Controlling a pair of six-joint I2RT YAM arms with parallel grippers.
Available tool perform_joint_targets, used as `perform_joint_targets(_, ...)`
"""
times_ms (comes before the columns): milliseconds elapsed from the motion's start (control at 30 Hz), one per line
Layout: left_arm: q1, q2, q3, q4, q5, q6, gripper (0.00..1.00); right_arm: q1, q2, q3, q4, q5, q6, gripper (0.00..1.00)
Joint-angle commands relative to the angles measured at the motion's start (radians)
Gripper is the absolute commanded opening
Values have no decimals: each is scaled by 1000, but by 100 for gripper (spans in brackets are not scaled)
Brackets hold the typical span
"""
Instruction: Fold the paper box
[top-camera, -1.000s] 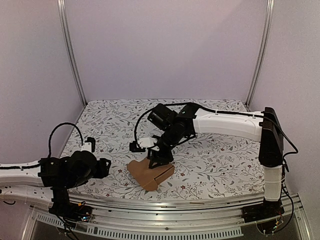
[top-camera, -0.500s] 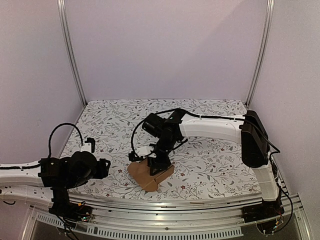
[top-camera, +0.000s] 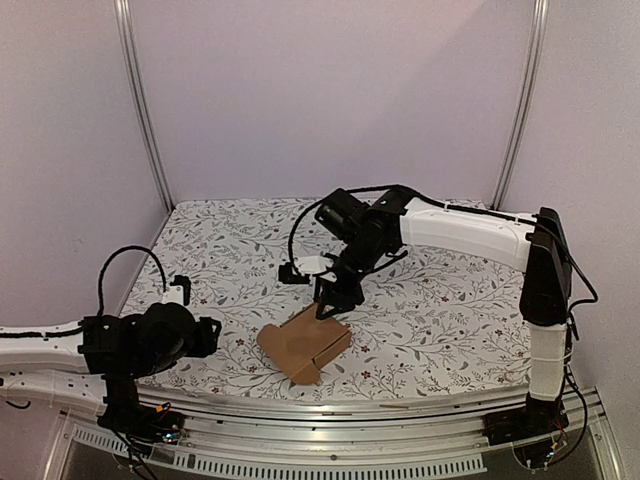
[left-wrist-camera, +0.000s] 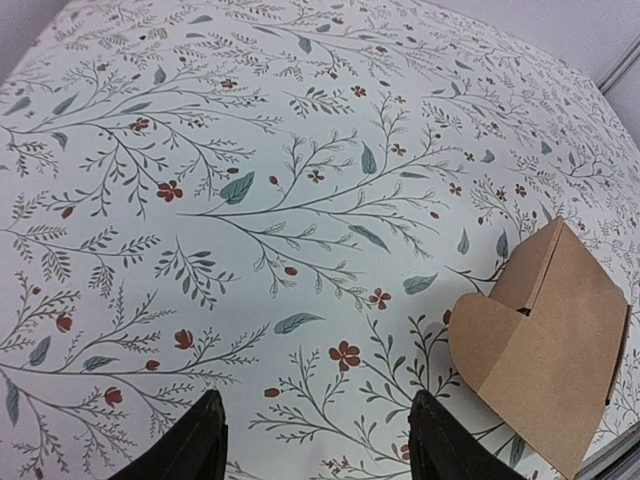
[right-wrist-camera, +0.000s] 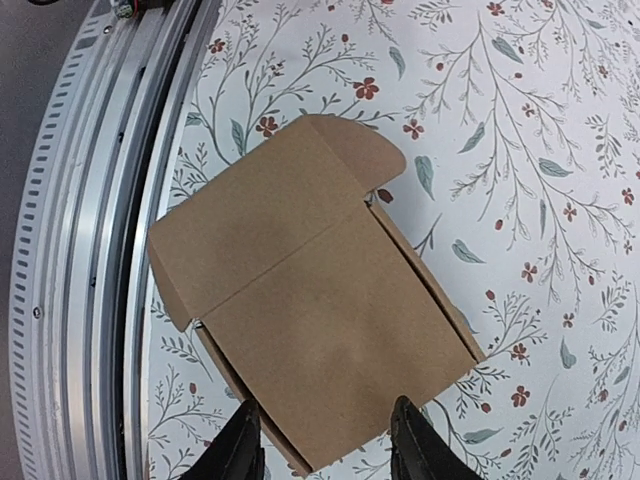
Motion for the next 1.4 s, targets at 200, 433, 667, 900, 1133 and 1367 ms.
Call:
perform_joint_targets(200, 6, 58, 5, 36, 5, 7, 61, -120, 65, -49, 69, 47, 107, 38)
perform_joint_targets(433, 5, 73, 5, 40, 12, 7, 61, -156, 108, -58, 59, -54, 147, 34)
perform_joint_targets(667, 6, 82, -2, 62, 9, 7, 61, -164, 97, -74, 47, -186, 184, 38)
perform_joint_targets(900, 5, 115, 6, 73, 22, 11, 61, -164, 178, -30, 10, -162, 232, 39)
perform_joint_targets(1133, 6, 105, 0, 76, 17, 11, 61, -179, 204, -22, 8, -155, 267, 23)
perform_joint_targets(1367, 5, 94, -1, 78, 19, 20, 61, -258, 249, -20, 1, -195, 309, 19)
